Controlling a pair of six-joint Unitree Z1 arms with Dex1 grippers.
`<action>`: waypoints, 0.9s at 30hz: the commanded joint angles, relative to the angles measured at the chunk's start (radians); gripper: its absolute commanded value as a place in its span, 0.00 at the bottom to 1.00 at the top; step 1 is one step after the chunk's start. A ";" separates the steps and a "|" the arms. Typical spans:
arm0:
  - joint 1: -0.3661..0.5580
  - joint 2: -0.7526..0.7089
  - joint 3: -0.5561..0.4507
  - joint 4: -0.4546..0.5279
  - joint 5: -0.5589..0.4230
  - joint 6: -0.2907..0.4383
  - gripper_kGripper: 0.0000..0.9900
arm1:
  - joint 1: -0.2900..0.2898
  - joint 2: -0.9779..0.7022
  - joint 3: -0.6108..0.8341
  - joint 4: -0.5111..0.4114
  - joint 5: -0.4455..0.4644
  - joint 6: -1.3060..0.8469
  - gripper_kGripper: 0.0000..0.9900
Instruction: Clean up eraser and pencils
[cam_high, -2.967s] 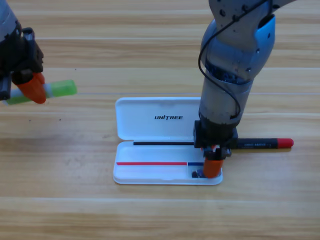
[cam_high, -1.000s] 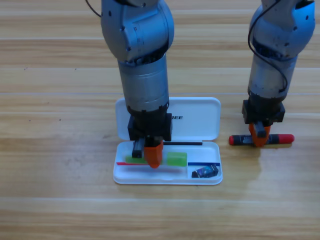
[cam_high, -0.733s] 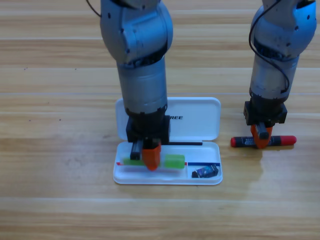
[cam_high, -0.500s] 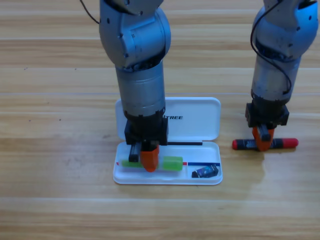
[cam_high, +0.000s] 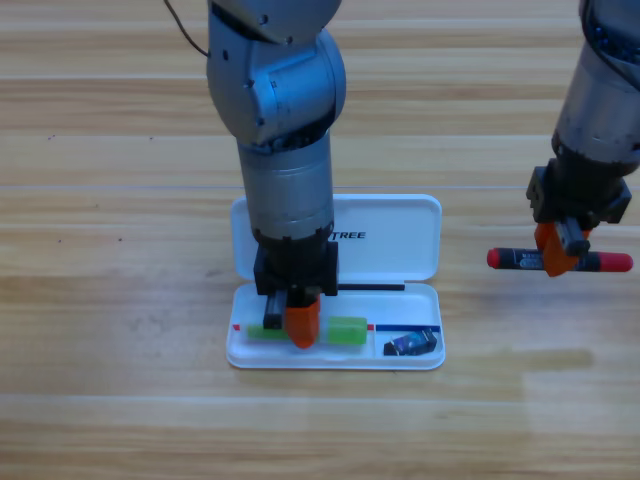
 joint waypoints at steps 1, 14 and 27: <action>0.018 0.059 0.010 -0.010 -0.007 -0.024 0.16 | 0.035 -0.040 0.035 0.013 0.015 0.016 0.00; 0.018 0.037 0.025 -0.005 0.001 -0.041 1.00 | 0.084 -0.080 0.038 0.016 0.015 0.045 0.00; 0.171 -0.517 0.065 0.189 0.020 0.028 1.00 | 0.259 0.090 -0.186 0.094 0.021 0.151 0.00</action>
